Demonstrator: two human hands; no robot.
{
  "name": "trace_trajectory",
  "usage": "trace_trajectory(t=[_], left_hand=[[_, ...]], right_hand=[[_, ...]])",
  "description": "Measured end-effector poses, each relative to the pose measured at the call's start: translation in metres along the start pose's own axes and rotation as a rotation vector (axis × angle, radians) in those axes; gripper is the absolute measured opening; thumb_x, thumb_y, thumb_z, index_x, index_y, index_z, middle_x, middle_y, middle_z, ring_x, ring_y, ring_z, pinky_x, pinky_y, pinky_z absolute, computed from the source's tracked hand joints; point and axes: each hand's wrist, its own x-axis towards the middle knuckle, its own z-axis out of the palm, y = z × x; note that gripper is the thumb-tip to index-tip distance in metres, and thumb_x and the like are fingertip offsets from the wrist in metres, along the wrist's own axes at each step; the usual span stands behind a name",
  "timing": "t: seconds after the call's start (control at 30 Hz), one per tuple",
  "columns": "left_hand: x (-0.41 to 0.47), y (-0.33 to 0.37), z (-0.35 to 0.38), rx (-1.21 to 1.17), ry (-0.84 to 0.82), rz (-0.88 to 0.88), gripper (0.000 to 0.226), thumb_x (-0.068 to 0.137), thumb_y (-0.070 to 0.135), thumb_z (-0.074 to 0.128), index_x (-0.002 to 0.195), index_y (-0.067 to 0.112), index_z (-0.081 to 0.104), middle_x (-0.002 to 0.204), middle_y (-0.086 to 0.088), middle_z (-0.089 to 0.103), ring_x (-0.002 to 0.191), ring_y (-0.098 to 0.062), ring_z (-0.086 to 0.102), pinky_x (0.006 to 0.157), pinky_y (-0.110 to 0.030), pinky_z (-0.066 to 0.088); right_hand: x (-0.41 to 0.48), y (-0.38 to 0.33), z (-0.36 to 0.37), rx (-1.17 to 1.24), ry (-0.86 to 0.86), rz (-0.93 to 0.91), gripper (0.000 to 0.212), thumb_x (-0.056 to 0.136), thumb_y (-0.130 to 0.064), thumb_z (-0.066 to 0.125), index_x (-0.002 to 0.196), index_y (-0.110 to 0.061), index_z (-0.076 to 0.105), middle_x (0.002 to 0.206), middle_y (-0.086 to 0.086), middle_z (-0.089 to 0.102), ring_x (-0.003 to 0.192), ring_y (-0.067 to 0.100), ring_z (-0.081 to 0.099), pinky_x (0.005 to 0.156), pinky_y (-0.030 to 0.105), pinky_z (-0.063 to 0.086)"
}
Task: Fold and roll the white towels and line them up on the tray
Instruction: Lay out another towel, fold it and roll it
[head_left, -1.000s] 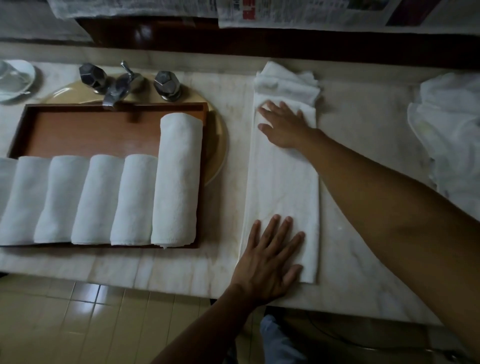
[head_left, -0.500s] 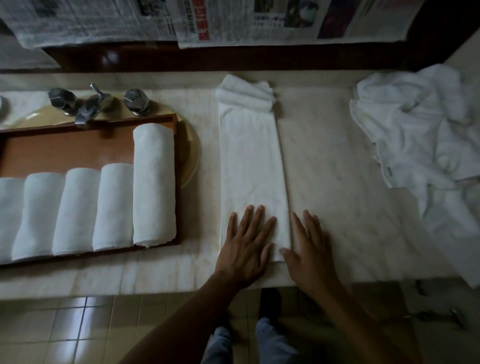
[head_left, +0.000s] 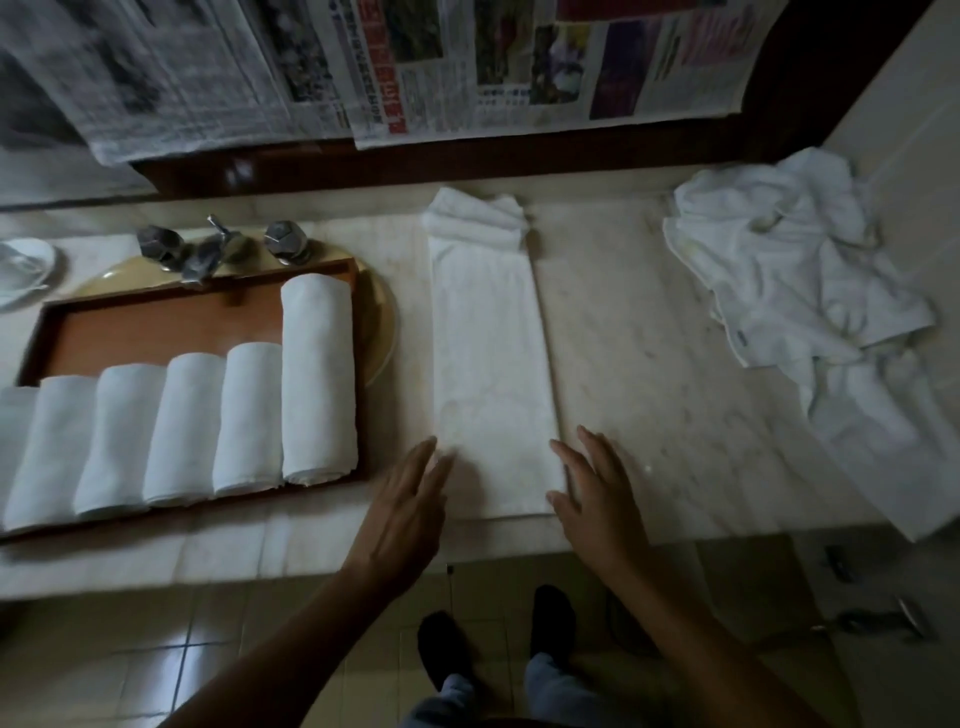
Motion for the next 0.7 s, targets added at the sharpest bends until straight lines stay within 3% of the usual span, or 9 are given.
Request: trace_trajectory(t=[0.17,0.27,0.37,0.53,0.63,0.7], left_hand=[[-0.023,0.029,0.009,0.001,-0.056,0.118,0.046,0.099,0.023,0.057,0.143,0.011,0.056,0.147,-0.015,0.054,0.133,-0.031,0.055,0.106,-0.044,0.052],[-0.033,0.036,0.013,0.001,-0.080,0.179,0.048,0.097,0.029,0.050,0.137,0.005,0.059,0.138,-0.013,0.056,0.126,-0.026,0.057,0.105,-0.038,0.053],[-0.040,0.033,0.011,0.000,-0.065,0.203,0.045,0.093,0.025,0.056,0.135,0.011,0.062,0.133,-0.006,0.059,0.120,-0.020,0.059,0.099,-0.033,0.055],[-0.038,0.027,0.004,-0.003,-0.113,0.236,0.037,0.090,0.008,0.068,0.124,0.024,0.068,0.115,0.005,0.065,0.097,-0.015,0.059,0.077,-0.029,0.053],[-0.031,0.019,-0.001,0.016,-0.174,0.233,0.047,0.081,0.001,0.078,0.122,0.024,0.072,0.106,0.007,0.068,0.087,-0.013,0.058,0.072,-0.027,0.048],[-0.026,0.017,-0.005,0.027,-0.175,0.218,0.043,0.080,0.000,0.078,0.118,0.021,0.075,0.101,0.005,0.071,0.084,-0.013,0.062,0.071,-0.025,0.046]], right_hand=[[-0.018,-0.004,-0.005,-0.047,0.019,-0.274,0.054,0.090,-0.028,0.077,0.141,-0.018,0.061,0.157,0.006,0.044,0.147,0.025,0.037,0.114,0.038,0.040],[-0.035,0.011,-0.003,-0.160,-0.139,-0.381,0.072,0.083,-0.046,0.079,0.147,-0.023,0.053,0.154,0.003,0.045,0.144,0.023,0.038,0.113,0.042,0.044],[-0.044,0.023,-0.010,-0.304,-0.213,-0.467,0.085,0.071,-0.036,0.089,0.147,-0.026,0.051,0.151,-0.001,0.046,0.141,0.022,0.040,0.111,0.039,0.043],[-0.038,0.018,-0.018,-0.275,-0.173,-0.482,0.044,0.075,-0.016,0.087,0.114,-0.024,0.068,0.119,-0.005,0.063,0.110,0.020,0.059,0.089,0.035,0.055],[-0.030,0.013,-0.029,-0.164,-0.271,-0.371,0.010,0.091,-0.018,0.074,0.099,-0.021,0.070,0.103,-0.007,0.065,0.095,0.013,0.057,0.080,0.031,0.049],[-0.025,0.010,-0.037,-0.116,-0.331,-0.296,0.002,0.097,-0.024,0.066,0.096,-0.024,0.068,0.099,-0.012,0.061,0.092,0.007,0.054,0.080,0.028,0.046]])
